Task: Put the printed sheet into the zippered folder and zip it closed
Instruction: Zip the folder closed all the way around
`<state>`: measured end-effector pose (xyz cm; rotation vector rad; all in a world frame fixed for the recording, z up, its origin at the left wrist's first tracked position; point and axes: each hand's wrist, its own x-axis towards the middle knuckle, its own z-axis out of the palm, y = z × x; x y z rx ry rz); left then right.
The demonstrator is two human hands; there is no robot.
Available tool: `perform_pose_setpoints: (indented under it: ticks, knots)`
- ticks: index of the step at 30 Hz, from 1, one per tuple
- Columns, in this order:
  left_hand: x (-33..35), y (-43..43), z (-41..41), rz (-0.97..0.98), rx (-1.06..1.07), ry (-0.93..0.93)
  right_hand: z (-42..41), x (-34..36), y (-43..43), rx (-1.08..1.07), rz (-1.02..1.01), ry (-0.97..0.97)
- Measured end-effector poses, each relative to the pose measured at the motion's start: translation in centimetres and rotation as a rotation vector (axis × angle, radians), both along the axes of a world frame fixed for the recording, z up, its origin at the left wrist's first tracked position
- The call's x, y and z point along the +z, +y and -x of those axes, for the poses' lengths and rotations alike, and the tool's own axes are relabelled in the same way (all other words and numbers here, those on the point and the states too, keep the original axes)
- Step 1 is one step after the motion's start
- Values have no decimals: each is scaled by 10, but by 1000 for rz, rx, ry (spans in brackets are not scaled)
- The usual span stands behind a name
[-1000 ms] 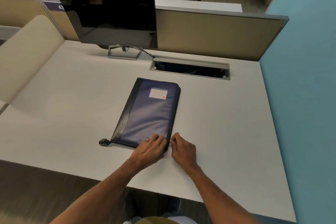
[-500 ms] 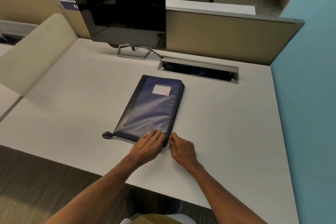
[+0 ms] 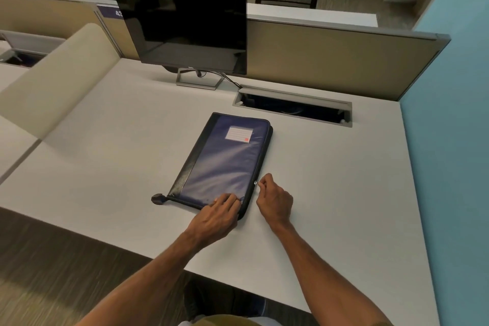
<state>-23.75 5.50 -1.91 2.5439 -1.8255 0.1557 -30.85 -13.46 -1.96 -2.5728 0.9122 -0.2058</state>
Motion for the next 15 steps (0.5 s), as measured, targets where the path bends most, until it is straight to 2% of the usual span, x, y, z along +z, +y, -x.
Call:
perform_pose_setpoints:
  ticks: [7,10,15]
  knots:
    - [-13,31,-4,-30,-49,31,-40,7,-33,-69,-50,59]
    - [-17,46,-8,-110,-56,55,-47,5,-40,1,-69,97]
    - [-7,38,-16,-109,9,165,-43,-4,-36,20,-82,81]
